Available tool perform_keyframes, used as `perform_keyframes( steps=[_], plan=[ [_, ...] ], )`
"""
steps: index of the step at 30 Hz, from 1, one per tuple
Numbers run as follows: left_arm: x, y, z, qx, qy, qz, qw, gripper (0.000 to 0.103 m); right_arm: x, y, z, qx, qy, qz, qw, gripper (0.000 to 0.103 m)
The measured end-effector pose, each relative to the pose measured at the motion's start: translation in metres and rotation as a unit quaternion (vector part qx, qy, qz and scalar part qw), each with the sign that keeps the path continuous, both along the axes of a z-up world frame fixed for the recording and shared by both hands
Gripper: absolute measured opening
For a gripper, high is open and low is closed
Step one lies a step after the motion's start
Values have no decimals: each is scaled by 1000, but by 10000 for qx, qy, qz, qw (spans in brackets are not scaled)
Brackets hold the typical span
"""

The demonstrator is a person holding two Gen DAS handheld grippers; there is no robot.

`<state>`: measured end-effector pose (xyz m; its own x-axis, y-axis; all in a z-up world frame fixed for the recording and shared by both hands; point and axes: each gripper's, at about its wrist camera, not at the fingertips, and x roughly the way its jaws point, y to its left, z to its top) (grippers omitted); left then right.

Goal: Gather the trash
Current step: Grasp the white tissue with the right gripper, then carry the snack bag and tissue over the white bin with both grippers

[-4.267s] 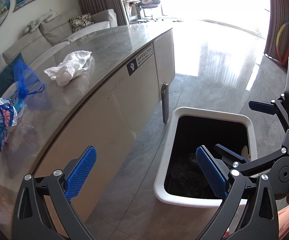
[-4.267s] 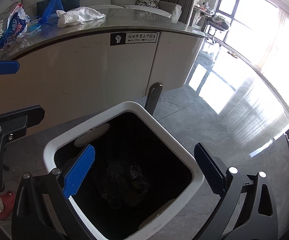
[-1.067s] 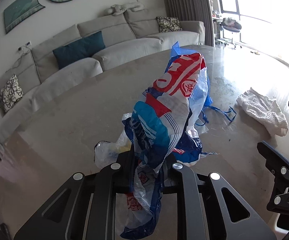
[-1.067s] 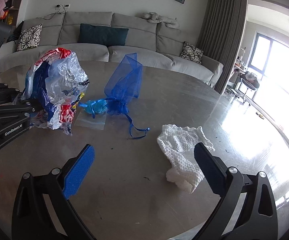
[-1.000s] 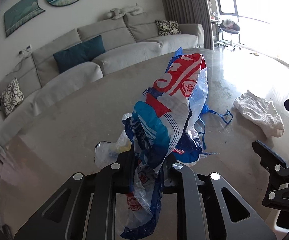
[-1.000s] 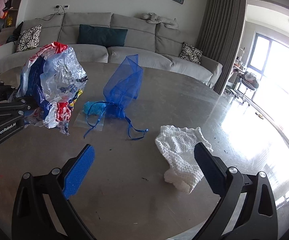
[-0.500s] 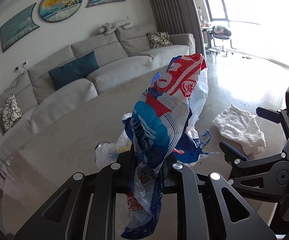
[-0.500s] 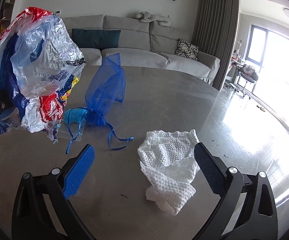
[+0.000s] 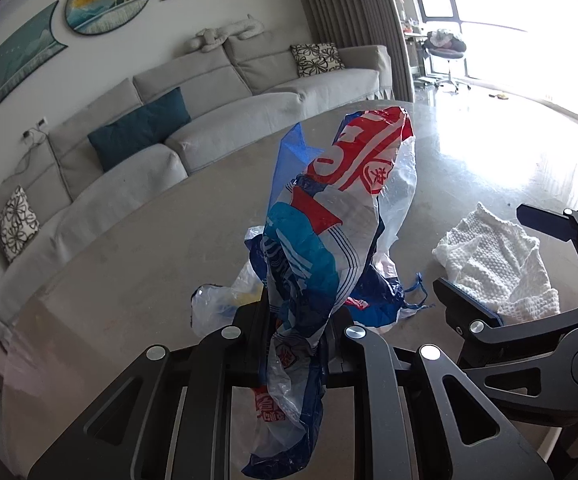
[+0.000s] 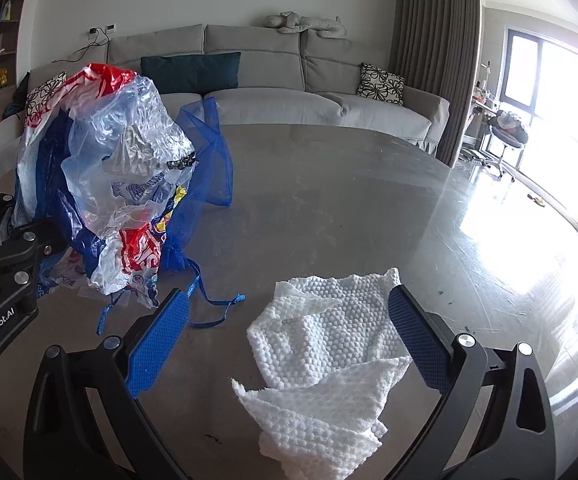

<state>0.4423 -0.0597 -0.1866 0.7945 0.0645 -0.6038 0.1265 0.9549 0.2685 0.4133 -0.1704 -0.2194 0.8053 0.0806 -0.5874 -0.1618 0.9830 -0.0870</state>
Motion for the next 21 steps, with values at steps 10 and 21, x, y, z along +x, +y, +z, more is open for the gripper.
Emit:
perform_keyframes(
  steps=[10,21],
  plan=[
    [3,-8,1,-5,-19,8,10000,18,30,-5,-24,153,992,26,9949,84],
    [-11,-1,8,-65,-88,8,9999,19,12,7,-26,-226,861,-30,9960,6]
  ],
)
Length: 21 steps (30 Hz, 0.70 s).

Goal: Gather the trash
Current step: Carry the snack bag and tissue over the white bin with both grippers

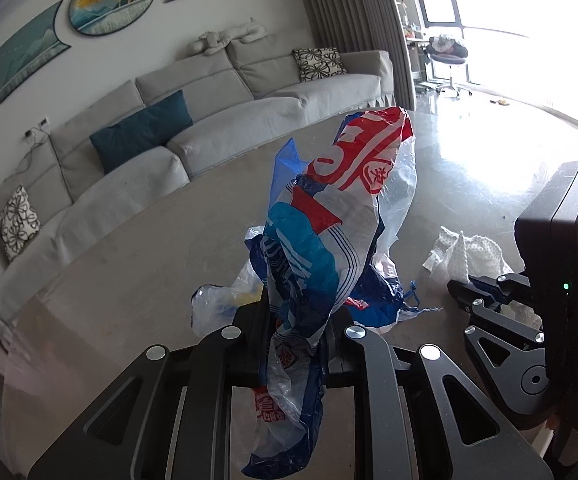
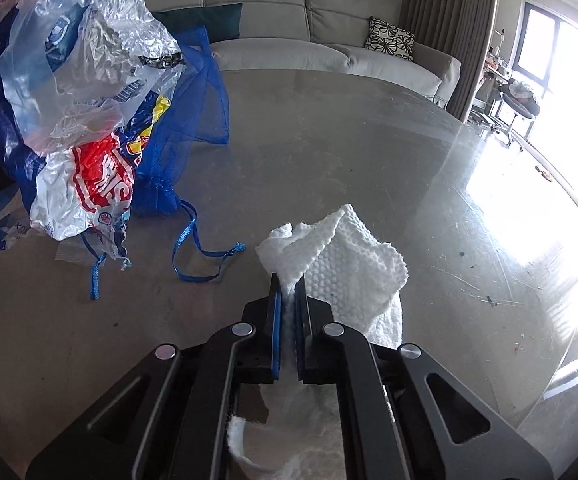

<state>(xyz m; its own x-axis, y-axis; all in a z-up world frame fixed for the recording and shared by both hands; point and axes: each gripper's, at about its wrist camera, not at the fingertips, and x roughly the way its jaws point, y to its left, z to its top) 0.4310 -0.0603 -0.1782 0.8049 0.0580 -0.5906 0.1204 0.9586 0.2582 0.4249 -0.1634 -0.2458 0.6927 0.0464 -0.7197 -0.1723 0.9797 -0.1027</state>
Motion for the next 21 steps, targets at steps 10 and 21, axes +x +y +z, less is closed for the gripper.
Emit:
perform_keyframes(
  steps=[10,21],
  plan=[
    [-45,-4,18,-50,-164,-208,9996,19,-90,-2,61,267,-788,225,9963,6],
    [-107,-34,23,-183,-210,-618,9977,19,-172,-41,98,350,-1207,-165,9919,6]
  ],
)
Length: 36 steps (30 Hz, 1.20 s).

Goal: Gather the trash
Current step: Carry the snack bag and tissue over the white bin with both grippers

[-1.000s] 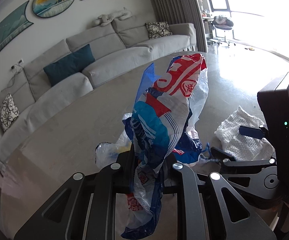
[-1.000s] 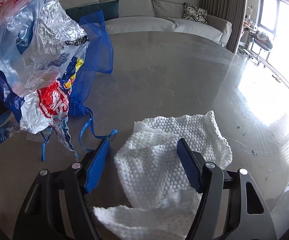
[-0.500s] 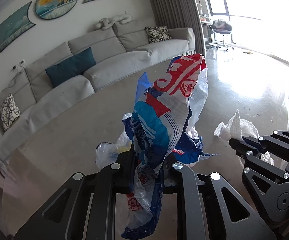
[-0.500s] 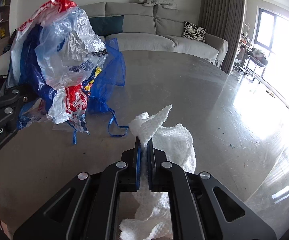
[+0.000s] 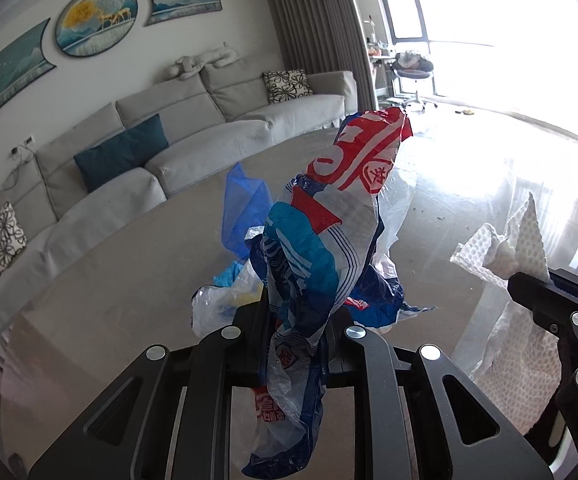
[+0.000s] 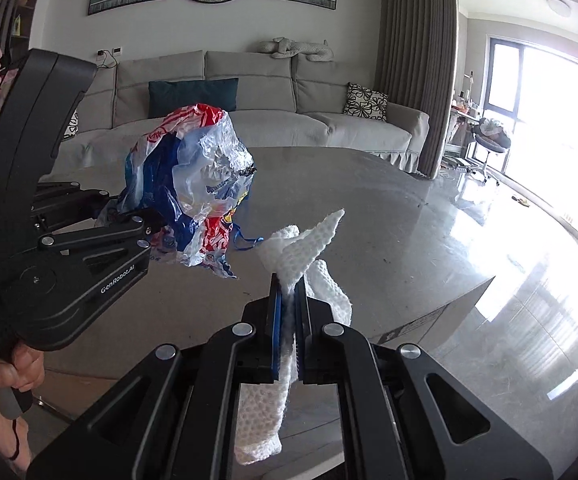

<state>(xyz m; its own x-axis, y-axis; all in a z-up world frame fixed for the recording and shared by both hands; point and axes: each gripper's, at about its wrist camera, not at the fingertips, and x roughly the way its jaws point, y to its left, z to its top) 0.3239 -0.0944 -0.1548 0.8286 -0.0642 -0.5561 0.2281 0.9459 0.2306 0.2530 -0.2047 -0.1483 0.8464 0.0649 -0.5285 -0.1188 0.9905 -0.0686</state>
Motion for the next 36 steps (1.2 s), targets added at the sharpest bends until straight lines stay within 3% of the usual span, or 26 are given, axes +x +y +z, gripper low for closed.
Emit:
perform_keyframes(
  steps=[16,36],
  plan=[
    [-76,-93,-23,13,190,-920,9956,19,-93,-65,-5,-92,-8,-963,9953,6],
    [-114,-177,-60,315,508,-1654,9844,19,-138,-115,-29,28,-9,-1561,9877,6]
  ],
)
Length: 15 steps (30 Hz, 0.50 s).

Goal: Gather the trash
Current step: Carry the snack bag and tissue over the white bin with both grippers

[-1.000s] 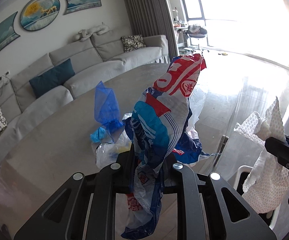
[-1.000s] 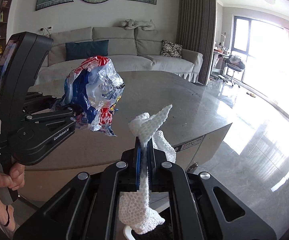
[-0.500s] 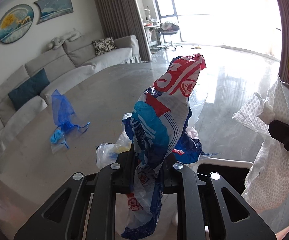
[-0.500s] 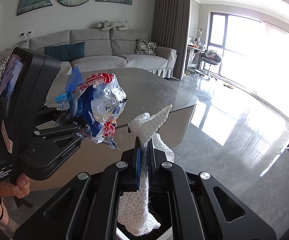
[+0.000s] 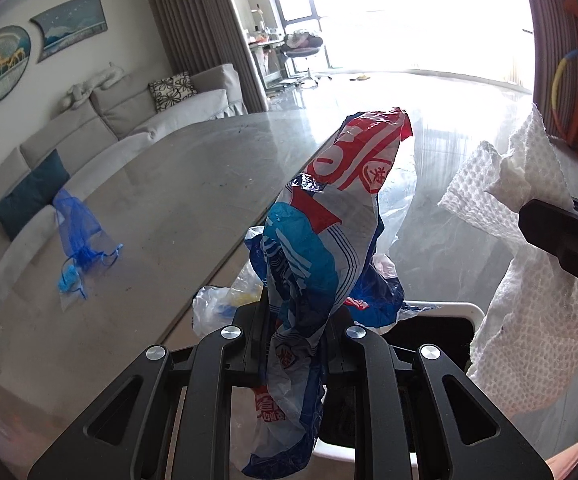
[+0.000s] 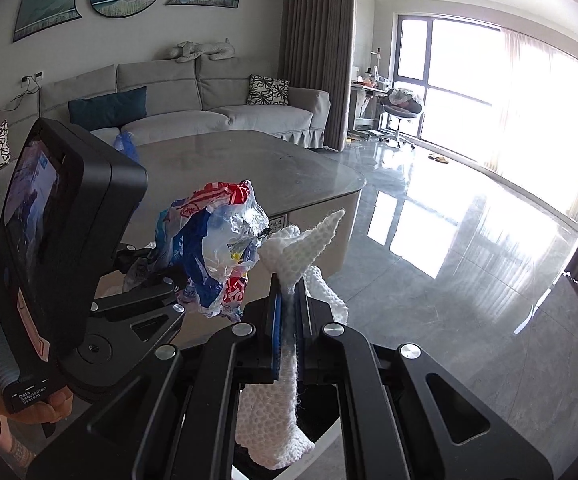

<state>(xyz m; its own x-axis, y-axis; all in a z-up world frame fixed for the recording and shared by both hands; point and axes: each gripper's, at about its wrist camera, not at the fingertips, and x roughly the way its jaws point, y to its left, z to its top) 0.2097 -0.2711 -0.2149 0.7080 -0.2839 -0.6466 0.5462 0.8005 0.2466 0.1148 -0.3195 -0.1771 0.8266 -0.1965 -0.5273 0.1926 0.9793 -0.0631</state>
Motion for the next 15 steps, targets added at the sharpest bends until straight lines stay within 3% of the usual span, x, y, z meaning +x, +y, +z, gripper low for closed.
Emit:
perform_keyframes(
  steps=[15],
  plan=[
    [0,-19,-41,303,274,-144,9991,19,1,-15,-27,127,181,-66,9997,6]
  ],
)
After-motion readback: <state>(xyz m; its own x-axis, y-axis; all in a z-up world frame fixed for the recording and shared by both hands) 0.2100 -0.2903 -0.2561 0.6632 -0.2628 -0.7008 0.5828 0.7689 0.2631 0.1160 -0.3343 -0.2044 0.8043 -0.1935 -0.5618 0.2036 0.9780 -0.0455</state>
